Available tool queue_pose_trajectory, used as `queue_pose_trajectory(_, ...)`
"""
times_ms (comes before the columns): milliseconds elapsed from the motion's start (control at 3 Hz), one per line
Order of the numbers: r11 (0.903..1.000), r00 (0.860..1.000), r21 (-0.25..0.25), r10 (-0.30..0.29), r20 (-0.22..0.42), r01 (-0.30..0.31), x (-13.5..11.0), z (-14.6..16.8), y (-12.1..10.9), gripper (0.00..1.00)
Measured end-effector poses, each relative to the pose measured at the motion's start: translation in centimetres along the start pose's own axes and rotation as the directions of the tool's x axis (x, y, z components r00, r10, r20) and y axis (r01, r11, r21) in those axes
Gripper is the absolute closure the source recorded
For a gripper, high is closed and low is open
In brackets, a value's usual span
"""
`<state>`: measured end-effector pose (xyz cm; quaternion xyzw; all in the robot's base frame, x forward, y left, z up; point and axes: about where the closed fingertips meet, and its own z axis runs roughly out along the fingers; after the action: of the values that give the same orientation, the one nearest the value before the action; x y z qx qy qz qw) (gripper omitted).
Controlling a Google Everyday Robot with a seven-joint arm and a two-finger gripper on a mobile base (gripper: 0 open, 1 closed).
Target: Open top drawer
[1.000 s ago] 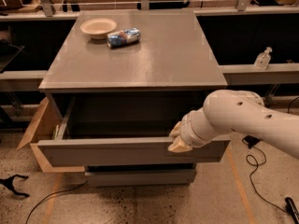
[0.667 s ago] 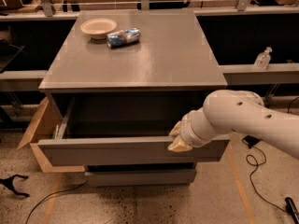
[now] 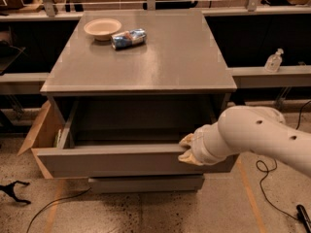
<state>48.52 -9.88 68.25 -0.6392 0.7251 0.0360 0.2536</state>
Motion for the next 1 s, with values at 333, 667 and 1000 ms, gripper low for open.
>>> queue_pose_trajectory(333, 1.0000, 1.000, 0.000, 0.000, 0.000, 0.000, 0.0, 0.0, 0.0, 1.00)
queue_pose_trajectory(667, 1.0000, 1.000, 0.000, 0.000, 0.000, 0.000, 0.0, 0.0, 0.0, 1.00)
queue_pose_trajectory(1000, 0.9989, 0.999, 0.031, 0.036, -0.001, -0.036, 1.0, -1.2, 2.4, 1.00)
